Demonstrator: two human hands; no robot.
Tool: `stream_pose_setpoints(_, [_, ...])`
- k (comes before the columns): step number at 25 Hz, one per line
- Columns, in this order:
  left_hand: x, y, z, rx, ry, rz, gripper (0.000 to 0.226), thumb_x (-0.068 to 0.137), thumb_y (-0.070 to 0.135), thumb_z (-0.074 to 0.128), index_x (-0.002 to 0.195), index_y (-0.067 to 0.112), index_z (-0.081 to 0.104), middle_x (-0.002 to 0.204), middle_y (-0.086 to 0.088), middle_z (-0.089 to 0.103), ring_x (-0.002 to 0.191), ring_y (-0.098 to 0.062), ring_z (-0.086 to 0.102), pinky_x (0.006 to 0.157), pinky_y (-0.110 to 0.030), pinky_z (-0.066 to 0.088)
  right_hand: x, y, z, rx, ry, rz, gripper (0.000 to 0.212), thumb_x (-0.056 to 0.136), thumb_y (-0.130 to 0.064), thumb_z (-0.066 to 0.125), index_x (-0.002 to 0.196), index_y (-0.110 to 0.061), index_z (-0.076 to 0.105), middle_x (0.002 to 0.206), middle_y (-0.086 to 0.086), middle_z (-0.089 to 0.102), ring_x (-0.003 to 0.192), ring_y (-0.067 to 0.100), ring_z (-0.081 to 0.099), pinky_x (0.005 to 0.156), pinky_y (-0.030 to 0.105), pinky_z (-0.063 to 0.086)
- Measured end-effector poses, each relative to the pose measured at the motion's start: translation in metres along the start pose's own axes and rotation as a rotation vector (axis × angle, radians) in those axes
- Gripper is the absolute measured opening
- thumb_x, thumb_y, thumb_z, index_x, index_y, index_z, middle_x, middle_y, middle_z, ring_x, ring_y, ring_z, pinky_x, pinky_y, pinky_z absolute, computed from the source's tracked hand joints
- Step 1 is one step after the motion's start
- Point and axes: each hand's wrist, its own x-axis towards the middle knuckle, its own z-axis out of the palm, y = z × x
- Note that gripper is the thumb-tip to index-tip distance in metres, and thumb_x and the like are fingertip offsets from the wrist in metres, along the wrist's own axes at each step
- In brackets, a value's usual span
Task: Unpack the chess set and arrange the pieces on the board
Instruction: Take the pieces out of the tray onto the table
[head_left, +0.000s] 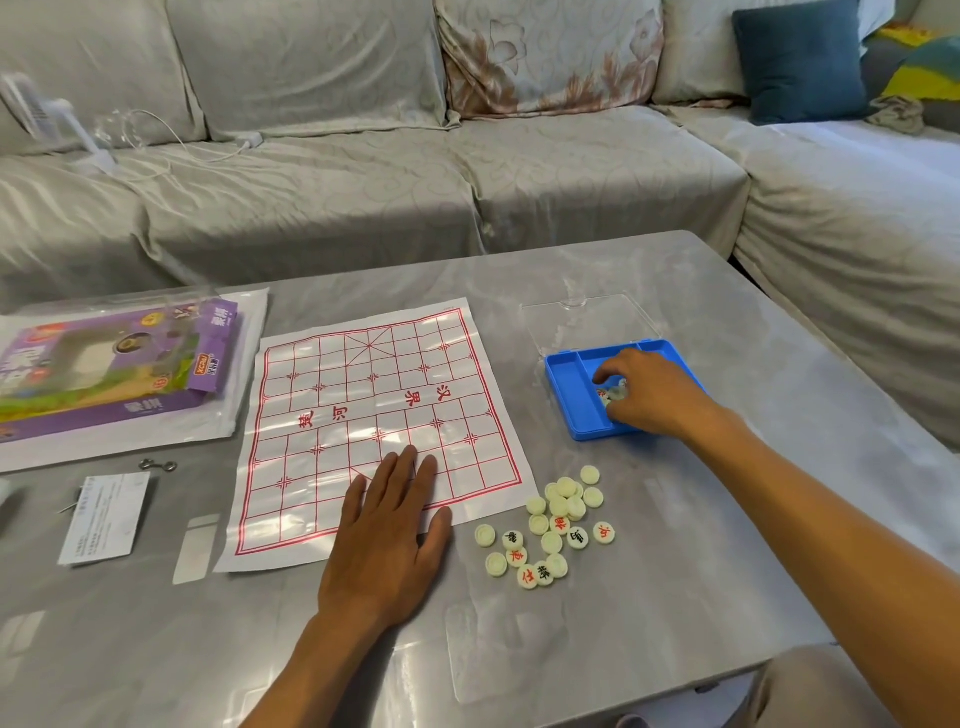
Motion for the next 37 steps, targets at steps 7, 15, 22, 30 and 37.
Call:
stream_pose_setpoints(7, [0.000,0.000,0.002,-0.011,0.015,0.000,0.081,0.076,0.075,-0.019,0.148,0.041,-0.005,0.156,0.014,-0.014,0.145,-0.010,-0.012,0.118,-0.036,-0.008,0.010,0.001,0.010,-0.119,0.012,-0.063,0.032,0.087,-0.013,0.058,0.116,-0.022,0.064,0.114,0.001,0.066,0.096,0.020,0.060,0.080,0.035,0.053])
stream_pose_setpoints(15, [0.000,-0.002,0.005,-0.013,0.030,0.002,0.077,0.079,0.073,-0.014,0.148,0.041,-0.004,0.156,0.014,-0.014,0.145,-0.009,-0.012,0.119,-0.037,-0.006,0.008,0.005,0.017,-0.047,0.097,-0.002,0.025,0.088,-0.015,0.062,0.112,-0.018,0.064,0.112,0.003,0.064,0.096,0.021,0.060,0.080,0.036,0.053])
stream_pose_setpoints(22, [-0.001,-0.002,0.005,-0.008,0.020,0.001,0.077,0.077,0.074,-0.017,0.147,0.042,-0.008,0.155,0.015,-0.016,0.145,-0.009,-0.014,0.119,-0.037,-0.007,0.004,0.005,0.010,-0.122,0.038,0.058,0.025,0.088,-0.024,0.063,0.112,-0.019,0.065,0.108,0.004,0.066,0.096,0.021,0.059,0.080,0.036,0.053])
stream_pose_setpoints(30, [0.000,-0.002,0.004,-0.007,0.013,-0.006,0.085,0.073,0.076,-0.023,0.148,0.041,-0.006,0.154,0.015,-0.017,0.145,-0.010,-0.013,0.117,-0.035,-0.010,0.004,0.003,0.001,0.018,0.006,0.086,0.023,0.080,-0.016,0.072,0.102,-0.017,0.070,0.107,0.002,0.066,0.091,0.015,0.059,0.082,0.029,0.051])
stream_pose_setpoints(37, [-0.001,-0.002,0.004,-0.007,0.006,-0.007,0.081,0.076,0.075,-0.019,0.148,0.041,-0.005,0.156,0.015,-0.015,0.145,-0.010,-0.012,0.117,-0.035,-0.010,0.009,0.006,-0.011,0.315,0.033,0.250,0.016,0.077,-0.007,0.073,0.092,-0.014,0.071,0.092,0.005,0.070,0.071,0.016,0.068,0.068,0.029,0.057])
